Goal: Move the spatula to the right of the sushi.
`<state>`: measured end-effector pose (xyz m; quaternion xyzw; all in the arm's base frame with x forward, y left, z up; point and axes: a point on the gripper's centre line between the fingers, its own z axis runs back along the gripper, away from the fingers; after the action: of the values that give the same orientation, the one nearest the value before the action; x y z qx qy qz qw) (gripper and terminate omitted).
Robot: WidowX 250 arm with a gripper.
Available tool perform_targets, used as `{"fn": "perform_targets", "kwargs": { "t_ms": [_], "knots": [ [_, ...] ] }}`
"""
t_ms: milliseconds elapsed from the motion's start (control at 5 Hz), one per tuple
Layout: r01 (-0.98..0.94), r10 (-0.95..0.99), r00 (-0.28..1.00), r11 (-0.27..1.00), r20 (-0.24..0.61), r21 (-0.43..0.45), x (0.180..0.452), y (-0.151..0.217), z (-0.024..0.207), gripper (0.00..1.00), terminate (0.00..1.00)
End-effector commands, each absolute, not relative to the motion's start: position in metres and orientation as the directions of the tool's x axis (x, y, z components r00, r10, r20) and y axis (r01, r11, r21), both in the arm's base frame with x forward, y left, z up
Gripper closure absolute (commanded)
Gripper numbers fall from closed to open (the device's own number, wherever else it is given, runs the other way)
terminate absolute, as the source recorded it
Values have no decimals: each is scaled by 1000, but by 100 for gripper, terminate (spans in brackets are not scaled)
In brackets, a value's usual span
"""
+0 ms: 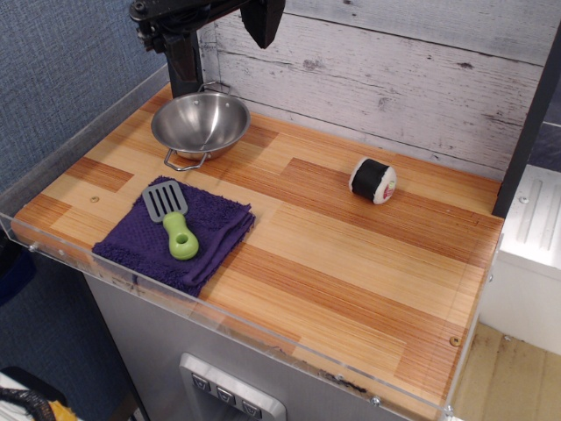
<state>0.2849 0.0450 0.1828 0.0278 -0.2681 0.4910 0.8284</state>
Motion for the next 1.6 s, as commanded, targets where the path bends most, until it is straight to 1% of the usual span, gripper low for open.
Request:
{"fn": "perform_targets", "kwargs": {
  "t_ms": [0,200,600,800,1000,1200,1400],
  "knots": [
    [-828,799,374,516,471,-217,285,45,183,0,0],
    [-848,807,360,493,468,-197,271,62,180,0,0],
    [-865,832,370,470,413,-173,247,76,155,0,0],
    [-874,864,363,446,349,-195,235,84,139,0,0],
    [-893,879,362,423,311,-153,224,97,123,0,0],
    [-899,882,379,422,281,-114,221,104,110,0,0],
    [-891,879,410,443,244,-99,226,105,93,0,0]
  ]
}}
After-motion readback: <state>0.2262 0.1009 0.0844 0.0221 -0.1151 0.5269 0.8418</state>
